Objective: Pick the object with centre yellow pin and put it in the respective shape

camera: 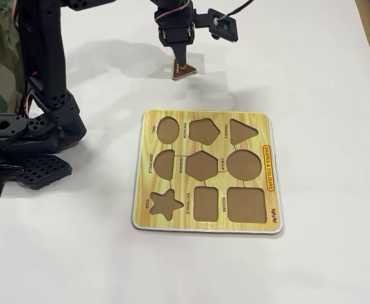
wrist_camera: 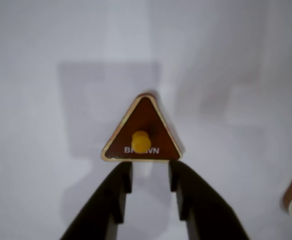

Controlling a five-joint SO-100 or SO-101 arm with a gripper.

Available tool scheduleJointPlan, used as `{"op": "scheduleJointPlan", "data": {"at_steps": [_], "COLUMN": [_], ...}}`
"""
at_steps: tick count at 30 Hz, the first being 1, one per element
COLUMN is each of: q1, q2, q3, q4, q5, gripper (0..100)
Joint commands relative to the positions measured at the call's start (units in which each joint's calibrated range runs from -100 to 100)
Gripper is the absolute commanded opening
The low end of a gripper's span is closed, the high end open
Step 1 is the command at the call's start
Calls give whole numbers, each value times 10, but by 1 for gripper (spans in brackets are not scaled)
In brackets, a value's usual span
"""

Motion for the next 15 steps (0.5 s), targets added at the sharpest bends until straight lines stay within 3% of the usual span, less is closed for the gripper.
{"op": "scheduleJointPlan", "data": {"at_steps": [1, 15], "q1": [-4, -14], "q2": [-9, -9], "q3": [-29, -29], "q4": [-6, -6], "q5": [1, 2], "gripper": [9, 9]}}
